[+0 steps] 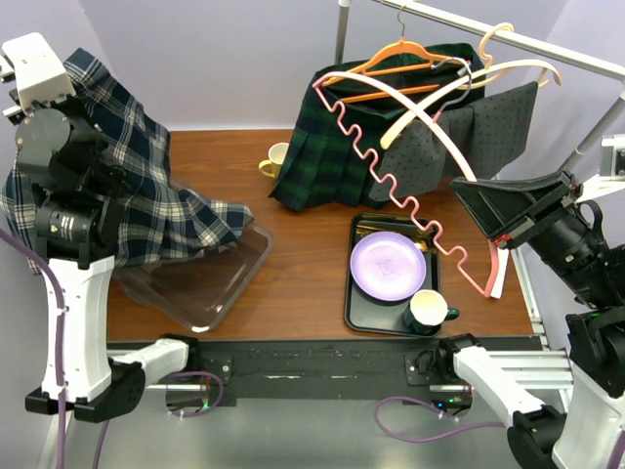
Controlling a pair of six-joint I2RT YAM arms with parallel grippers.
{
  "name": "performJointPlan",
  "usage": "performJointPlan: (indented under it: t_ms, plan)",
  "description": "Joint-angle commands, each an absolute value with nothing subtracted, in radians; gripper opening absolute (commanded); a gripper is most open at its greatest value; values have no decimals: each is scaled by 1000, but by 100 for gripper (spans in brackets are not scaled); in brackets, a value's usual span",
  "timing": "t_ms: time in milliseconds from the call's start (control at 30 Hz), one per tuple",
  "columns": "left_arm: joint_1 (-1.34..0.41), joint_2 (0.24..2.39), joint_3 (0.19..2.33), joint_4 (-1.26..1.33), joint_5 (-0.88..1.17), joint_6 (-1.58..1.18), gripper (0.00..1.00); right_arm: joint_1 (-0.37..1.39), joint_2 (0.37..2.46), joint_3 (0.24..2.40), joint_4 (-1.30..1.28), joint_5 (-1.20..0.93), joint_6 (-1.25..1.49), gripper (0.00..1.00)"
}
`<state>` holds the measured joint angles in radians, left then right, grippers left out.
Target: Remove the skirt from the hanger
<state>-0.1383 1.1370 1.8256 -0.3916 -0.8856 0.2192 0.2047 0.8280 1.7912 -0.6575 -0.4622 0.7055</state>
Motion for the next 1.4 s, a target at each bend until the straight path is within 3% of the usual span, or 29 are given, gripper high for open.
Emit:
performJointPlan:
  t_ms: [0, 100, 500, 1367]
  plan:
    - [-135, 1137, 1992, -373, -842, 193, 0, 203, 828, 1816, -577, -446, 701, 0]
    - [-135, 1121, 2040, -391, -828, 181, 0, 204, 819, 1806, -565, -443, 710, 0]
    - [-135, 1088, 1894, -376, -798, 152, 0, 204, 828, 1807, -568, -448, 713, 0]
    - [-135, 1043, 2106, -476, -617, 66, 0, 203, 845, 1798, -540, -468, 733, 0]
